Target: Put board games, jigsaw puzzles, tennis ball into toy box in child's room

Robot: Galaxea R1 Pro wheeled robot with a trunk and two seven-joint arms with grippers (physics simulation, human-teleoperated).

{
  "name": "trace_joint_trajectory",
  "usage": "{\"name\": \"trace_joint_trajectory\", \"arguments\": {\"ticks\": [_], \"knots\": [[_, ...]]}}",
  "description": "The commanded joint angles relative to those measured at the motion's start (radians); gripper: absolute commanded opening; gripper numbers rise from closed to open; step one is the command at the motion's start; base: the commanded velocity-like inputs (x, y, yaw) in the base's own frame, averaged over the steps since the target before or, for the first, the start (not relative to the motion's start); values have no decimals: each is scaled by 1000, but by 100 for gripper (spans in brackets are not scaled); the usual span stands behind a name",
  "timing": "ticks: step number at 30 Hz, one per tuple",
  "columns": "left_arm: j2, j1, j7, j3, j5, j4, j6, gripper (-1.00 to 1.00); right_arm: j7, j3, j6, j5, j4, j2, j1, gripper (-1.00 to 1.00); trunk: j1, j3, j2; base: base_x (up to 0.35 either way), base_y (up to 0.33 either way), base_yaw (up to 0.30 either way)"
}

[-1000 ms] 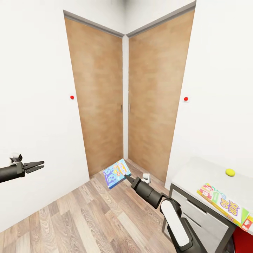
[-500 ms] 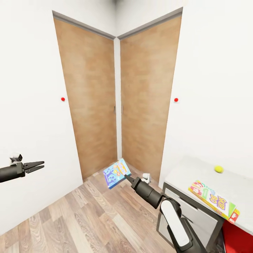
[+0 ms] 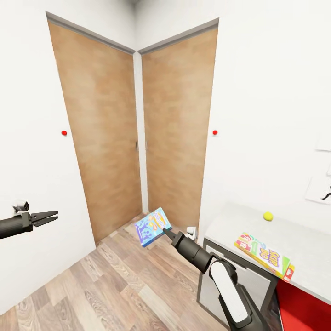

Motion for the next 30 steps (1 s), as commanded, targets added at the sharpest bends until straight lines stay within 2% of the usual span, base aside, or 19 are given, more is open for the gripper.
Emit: {"name": "trace_joint_trajectory", "arguments": {"ticks": [1,14,30], "knots": [[0,0,-4,0,-1,0,11,100,1,-1,5,-5,0,0,0,-100,0,0,-1,27,32,-96],[0,0,-4,0,-1,0,11,100,1,-1,5,-5,-4,0,0,-100,0,2,-1,3,24,-31],[0,0,-4,0,-1,0,11,100,1,-3,5,-5,-2,0,0,-100,0,15,-1,101,195,-230]]}}
